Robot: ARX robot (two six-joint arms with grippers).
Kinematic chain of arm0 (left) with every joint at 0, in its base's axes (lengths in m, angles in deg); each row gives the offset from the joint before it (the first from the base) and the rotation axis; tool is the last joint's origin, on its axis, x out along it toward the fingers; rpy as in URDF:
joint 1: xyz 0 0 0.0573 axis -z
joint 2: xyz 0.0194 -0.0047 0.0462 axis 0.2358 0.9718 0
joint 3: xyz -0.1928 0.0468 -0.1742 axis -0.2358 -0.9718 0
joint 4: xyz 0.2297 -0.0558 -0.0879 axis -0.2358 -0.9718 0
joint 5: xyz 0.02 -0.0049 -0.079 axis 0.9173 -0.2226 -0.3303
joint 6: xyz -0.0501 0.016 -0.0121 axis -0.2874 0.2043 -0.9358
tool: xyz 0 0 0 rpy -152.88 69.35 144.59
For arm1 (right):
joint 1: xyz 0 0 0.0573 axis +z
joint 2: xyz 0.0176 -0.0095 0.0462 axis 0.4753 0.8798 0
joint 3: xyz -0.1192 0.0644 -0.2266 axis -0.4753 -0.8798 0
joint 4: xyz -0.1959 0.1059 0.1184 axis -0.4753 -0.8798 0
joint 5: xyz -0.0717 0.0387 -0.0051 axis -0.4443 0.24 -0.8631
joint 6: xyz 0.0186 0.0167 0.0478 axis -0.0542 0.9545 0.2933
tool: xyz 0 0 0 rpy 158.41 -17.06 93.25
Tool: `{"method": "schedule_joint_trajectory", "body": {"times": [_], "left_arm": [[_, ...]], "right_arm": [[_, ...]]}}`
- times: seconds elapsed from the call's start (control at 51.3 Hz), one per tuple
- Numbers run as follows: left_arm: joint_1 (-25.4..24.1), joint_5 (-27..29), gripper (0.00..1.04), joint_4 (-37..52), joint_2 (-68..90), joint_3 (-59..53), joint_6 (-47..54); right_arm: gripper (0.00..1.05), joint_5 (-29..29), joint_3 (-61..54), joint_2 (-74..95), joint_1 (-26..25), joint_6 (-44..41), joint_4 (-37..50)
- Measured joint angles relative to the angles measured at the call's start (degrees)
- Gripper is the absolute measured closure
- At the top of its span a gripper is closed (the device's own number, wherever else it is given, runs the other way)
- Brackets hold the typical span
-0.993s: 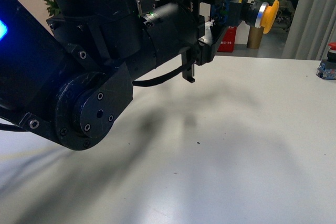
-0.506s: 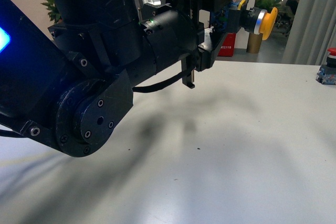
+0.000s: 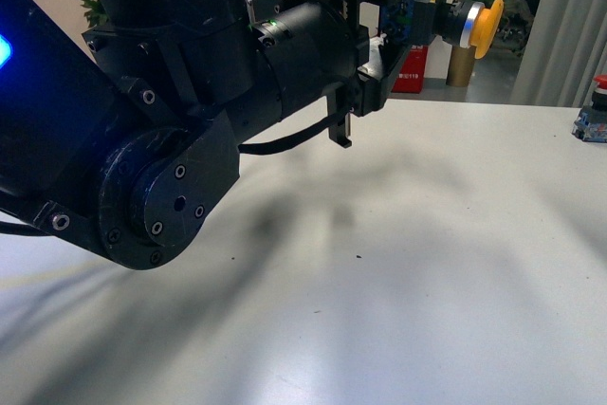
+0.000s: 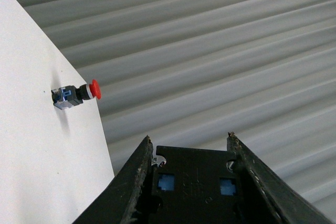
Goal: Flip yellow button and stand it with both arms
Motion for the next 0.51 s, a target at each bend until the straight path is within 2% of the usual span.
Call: {"method": "schedule_joint_trajectory", "body": {"times": [0.506], "left_arm": [[0.0,0.0,0.69,0.0,0.0,0.0,0.0]], "right_arm": [[0.07,-4.74,6.51,12.61,6.03,7.82,4.24]]}}
